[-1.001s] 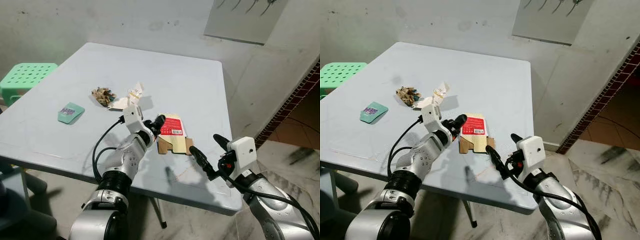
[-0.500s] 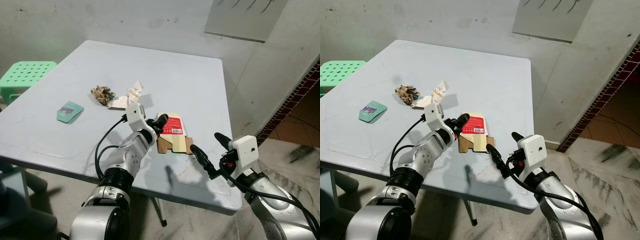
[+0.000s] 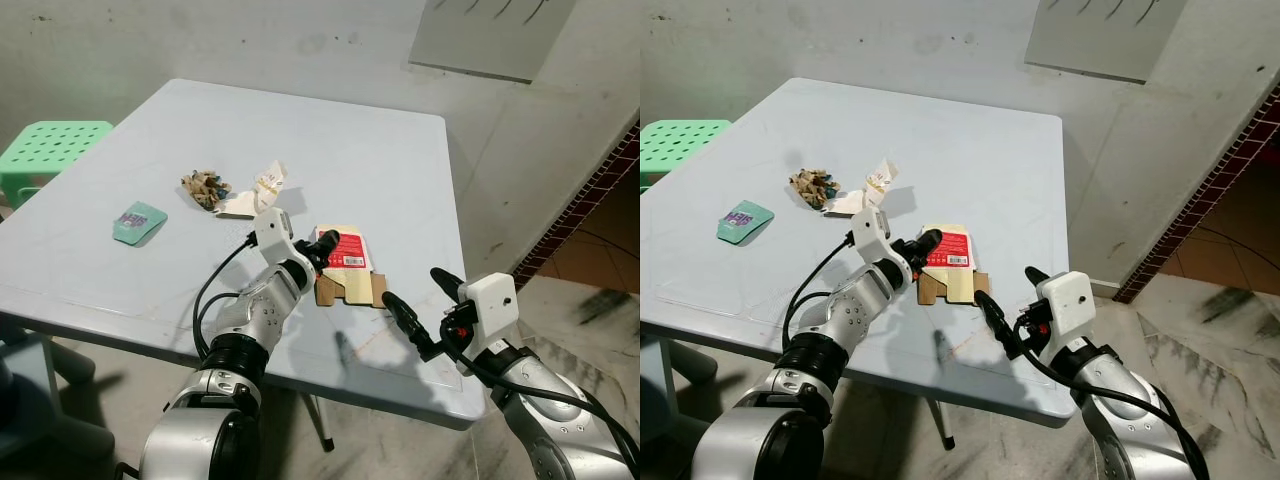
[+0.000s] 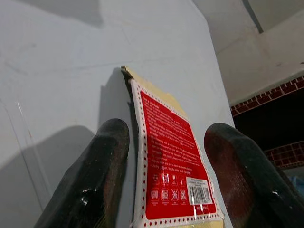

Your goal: Picking trash to rubbish bin

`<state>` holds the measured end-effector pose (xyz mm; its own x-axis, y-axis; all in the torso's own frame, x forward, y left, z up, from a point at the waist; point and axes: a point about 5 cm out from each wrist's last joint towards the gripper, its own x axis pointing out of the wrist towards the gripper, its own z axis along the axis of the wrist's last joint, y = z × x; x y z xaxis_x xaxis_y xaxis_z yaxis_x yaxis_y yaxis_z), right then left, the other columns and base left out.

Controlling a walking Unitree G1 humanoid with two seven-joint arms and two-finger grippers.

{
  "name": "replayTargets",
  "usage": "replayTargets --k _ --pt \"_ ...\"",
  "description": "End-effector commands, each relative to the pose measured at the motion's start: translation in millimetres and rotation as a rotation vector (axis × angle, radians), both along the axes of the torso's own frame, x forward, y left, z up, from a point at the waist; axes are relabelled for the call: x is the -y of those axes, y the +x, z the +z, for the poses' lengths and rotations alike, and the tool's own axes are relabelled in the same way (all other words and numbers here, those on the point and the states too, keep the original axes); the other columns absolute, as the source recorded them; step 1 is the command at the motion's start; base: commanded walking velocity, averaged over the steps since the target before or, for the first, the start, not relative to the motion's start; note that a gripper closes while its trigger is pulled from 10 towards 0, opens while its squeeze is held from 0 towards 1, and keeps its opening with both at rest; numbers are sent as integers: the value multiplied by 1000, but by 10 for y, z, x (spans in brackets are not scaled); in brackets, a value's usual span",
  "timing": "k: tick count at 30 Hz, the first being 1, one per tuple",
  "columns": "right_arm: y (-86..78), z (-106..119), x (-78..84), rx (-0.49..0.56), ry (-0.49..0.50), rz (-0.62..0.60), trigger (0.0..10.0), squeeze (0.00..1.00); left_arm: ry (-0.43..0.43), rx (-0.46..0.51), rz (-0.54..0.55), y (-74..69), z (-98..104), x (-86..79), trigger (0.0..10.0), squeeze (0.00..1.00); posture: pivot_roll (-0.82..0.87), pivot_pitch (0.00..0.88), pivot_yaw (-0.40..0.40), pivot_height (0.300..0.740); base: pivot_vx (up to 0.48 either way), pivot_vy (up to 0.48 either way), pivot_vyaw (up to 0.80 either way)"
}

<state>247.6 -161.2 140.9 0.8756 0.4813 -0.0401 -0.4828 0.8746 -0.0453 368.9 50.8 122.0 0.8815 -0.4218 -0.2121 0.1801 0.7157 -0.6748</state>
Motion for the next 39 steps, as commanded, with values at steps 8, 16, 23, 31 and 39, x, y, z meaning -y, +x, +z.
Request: replayTargets --k 8,16,23,31,39 --pt "-28 55 49 19 -11 -19 10000 0 -126 -14 -113 -72 165 514 10000 0 -158 93 -37 740 0 0 0" --pt "-42 55 44 18 -12 -20 10000 0 -139 -17 -140 -84 197 612 10000 0 -164 96 -35 740 0 0 0" --pt "-43 59 49 18 -12 -25 10000 0 -148 -21 -157 -93 210 665 10000 0 -168 101 -33 740 0 0 0" --pt "-57 61 56 18 -12 -34 10000 0 -158 -37 -174 -108 190 699 10000 0 -176 108 -26 740 0 0 0" --pt "-84 53 68 16 -15 -51 10000 0 -174 -39 -202 -141 182 761 3725 0 -188 117 -16 740 0 0 0"
